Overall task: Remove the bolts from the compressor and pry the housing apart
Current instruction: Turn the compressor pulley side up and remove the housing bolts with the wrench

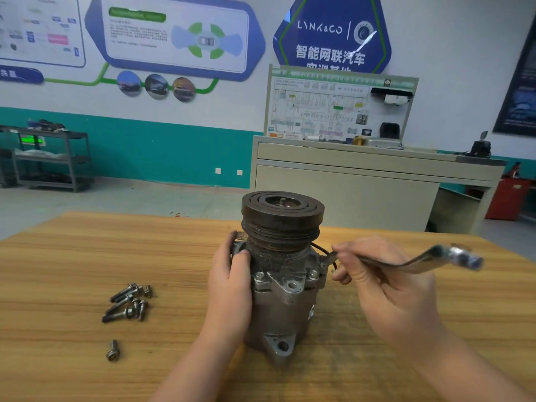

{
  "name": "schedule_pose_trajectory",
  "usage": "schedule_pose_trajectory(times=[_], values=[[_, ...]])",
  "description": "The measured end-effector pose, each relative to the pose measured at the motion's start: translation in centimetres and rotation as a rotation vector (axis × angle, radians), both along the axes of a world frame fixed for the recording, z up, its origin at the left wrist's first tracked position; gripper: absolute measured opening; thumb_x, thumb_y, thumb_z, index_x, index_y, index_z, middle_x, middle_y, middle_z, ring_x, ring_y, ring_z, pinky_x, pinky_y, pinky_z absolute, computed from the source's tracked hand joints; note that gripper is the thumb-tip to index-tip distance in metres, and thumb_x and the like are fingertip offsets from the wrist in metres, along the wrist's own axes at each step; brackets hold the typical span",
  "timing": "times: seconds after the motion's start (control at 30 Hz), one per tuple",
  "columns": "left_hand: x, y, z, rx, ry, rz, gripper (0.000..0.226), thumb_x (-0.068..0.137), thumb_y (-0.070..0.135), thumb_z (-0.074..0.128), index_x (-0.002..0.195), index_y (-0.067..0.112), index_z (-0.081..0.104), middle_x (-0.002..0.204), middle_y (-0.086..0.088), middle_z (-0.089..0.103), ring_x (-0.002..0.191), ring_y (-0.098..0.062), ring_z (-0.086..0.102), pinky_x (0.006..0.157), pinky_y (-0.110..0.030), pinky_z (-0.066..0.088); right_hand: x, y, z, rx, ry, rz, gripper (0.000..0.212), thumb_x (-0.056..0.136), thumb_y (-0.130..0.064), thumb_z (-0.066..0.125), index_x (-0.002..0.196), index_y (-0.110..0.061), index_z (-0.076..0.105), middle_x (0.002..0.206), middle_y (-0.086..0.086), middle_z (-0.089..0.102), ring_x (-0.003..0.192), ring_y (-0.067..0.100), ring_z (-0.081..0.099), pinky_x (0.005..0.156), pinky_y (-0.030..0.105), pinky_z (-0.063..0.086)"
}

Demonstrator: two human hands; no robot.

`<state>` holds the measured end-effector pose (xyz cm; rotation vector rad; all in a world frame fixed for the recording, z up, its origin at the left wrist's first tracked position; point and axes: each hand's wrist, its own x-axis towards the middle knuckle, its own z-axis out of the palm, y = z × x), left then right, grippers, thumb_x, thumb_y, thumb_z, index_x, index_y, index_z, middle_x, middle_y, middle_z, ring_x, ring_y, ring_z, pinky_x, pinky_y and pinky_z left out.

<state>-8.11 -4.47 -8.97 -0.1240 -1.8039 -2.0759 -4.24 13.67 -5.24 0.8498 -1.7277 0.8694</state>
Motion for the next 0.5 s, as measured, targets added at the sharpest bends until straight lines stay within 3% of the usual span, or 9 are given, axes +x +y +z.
schedule_pose_trajectory(times=[0.07, 0.1, 0.17, 0.23, 0.33, 0.4, 0.5], values=[[0.0, 0.0, 0.0, -0.012, 0.003, 0.002, 0.068, 0.078, 0.043, 0.039, 0.144, 0.025, 0.043, 0.141, 0.005, 0.051, 0.132, -0.012, 0.044, 0.114, -0.045, 0.034, 0.1, -0.4, -0.1, 0.09, 0.07, -0.068, 0.044, 0.098, -0.032, 0.052, 0.083, 0.007, 0.068, 0.076, 0.007, 0.065, 0.066, 0.013, 0.065, 0.055, 0.03, 0.055], [0.0, 0.0, 0.1, -0.021, 0.006, 0.003, 0.068, 0.078, 0.043, 0.039, 0.144, 0.024, 0.042, 0.142, 0.005, 0.05, 0.132, -0.012, 0.044, 0.114, -0.045, 0.034, 0.2, -0.6, -0.2, 0.158, 0.122, -0.123, 0.041, 0.097, -0.029, 0.054, 0.083, 0.006, 0.069, 0.077, 0.008, 0.067, 0.071, 0.008, 0.063, 0.062, 0.022, 0.055], [0.1, 0.0, 0.1, -0.03, 0.015, 0.01, 0.068, 0.079, 0.042, 0.038, 0.144, 0.023, 0.043, 0.142, 0.005, 0.05, 0.133, -0.012, 0.043, 0.114, -0.045, 0.033, 0.1, -0.9, -0.8, 0.276, 0.235, -0.201, 0.024, 0.093, -0.019, 0.058, 0.085, 0.003, 0.065, 0.079, 0.012, 0.068, 0.08, 0.001, 0.058, 0.077, 0.004, 0.046], [0.1, 0.0, 0.1, -0.028, 0.018, 0.01, 0.064, 0.083, 0.04, 0.04, 0.144, 0.022, 0.043, 0.143, 0.005, 0.049, 0.133, -0.011, 0.043, 0.115, -0.044, 0.033, 0.0, -0.9, -1.5, 0.255, 0.243, -0.191, 0.018, 0.098, -0.022, 0.052, 0.094, -0.006, 0.057, 0.086, 0.006, 0.068, 0.081, 0.005, 0.059, 0.083, 0.0, 0.04], [0.1, -0.1, -0.1, -0.022, 0.023, 0.003, 0.046, 0.099, 0.029, 0.042, 0.145, 0.023, 0.041, 0.143, 0.006, 0.048, 0.134, -0.01, 0.041, 0.115, -0.045, 0.032, 0.2, -1.1, -2.6, -0.099, 0.035, 0.022, 0.024, 0.101, -0.038, 0.041, 0.098, -0.019, 0.054, 0.085, 0.002, 0.067, 0.063, 0.011, 0.063, 0.06, 0.022, 0.055], [0.1, -0.1, -0.1, -0.016, 0.026, -0.003, 0.046, 0.1, 0.031, 0.042, 0.145, 0.024, 0.041, 0.143, 0.006, 0.048, 0.134, -0.01, 0.041, 0.115, -0.045, 0.032, 0.1, -1.2, -2.3, -0.347, 0.008, 0.149, 0.003, 0.102, -0.026, 0.039, 0.101, -0.026, 0.041, 0.077, 0.009, 0.066, 0.049, 0.014, 0.057, 0.049, 0.025, 0.047], [0.0, 0.1, -0.1, -0.01, 0.035, 0.003, 0.059, 0.089, 0.042, 0.041, 0.144, 0.023, 0.043, 0.142, 0.006, 0.05, 0.133, -0.01, 0.042, 0.115, -0.044, 0.032, -1.3, -0.9, -0.8, -0.866, -0.219, 0.278, 0.02, 0.092, -0.001, 0.031, 0.093, -0.021, 0.035, 0.061, 0.011, 0.062, 0.036, 0.019, 0.042, 0.043, 0.021, 0.034]])
